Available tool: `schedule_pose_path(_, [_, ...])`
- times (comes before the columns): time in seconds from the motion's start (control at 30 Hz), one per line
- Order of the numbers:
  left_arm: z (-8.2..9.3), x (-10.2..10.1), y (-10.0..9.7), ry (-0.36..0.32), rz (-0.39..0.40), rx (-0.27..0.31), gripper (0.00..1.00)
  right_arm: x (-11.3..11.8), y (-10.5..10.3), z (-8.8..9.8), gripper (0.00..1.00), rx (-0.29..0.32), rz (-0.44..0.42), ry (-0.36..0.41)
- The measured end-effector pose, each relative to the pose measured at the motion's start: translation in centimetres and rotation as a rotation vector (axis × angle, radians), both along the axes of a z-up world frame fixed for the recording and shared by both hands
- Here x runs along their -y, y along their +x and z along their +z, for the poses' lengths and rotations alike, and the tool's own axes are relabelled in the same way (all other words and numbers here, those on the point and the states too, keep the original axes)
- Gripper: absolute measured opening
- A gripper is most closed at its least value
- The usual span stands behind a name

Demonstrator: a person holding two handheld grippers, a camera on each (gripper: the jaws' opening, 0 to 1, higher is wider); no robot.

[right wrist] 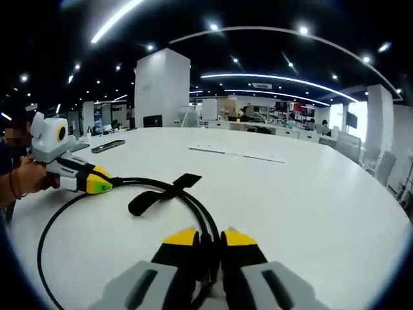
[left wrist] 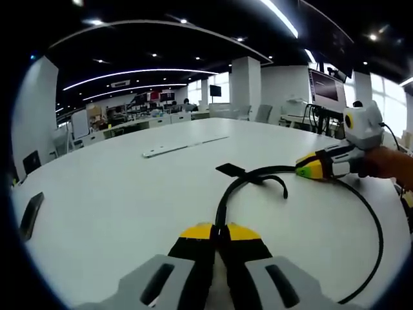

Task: Find the charging cable on the desk, coil it up and secure with Velcro.

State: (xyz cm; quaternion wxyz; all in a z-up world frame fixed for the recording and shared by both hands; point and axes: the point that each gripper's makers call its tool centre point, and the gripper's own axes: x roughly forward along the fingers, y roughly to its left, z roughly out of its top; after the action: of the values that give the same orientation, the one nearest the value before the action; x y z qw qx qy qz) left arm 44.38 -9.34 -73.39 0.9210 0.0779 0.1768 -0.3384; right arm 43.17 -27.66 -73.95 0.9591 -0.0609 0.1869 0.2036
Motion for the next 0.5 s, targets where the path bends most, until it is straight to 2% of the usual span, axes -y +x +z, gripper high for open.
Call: schedule_pose_path(0.5, [0.07,0.03,-0.07,0.006,-0.003,0.005,0.07,0.19,0.04,0.03,0.17,0.008,-0.009,0.010])
